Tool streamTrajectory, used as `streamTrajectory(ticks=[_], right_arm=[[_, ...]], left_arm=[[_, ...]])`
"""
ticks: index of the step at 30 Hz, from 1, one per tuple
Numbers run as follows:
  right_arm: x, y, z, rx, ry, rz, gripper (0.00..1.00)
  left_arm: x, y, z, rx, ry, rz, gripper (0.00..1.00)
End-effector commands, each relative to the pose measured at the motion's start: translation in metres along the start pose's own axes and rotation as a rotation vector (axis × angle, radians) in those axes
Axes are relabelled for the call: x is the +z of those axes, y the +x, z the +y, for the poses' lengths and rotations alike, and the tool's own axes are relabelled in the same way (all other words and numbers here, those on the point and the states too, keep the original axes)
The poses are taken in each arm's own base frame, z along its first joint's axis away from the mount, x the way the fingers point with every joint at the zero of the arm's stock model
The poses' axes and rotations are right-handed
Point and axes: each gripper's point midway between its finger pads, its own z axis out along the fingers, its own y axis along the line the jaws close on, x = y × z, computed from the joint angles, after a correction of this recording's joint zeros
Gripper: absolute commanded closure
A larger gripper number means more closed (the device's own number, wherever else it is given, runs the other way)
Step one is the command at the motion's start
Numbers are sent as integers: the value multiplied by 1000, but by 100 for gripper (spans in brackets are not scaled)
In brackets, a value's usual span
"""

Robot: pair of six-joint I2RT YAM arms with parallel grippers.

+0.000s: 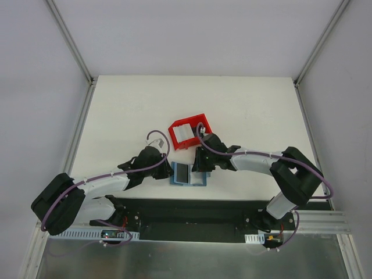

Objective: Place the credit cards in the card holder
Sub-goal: Insert the credit card into the card holder, then pick up the credit card from the storage box.

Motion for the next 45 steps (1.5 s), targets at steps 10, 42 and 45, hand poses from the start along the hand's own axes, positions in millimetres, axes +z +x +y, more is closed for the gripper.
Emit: streamTrajectory(ticks=[10,42,45], right_arm=[[7,10,-8,-2,33,55,72],[-69,-128,55,-188,-93,-215,33],[-63,-145,51,-211,-54,-208,29]], left_arm=[[-6,-13,-3,20,33,-29,89],[-6,-29,-19,15,59,-21,100],[-6,-31,-21,17,59,-25,100]])
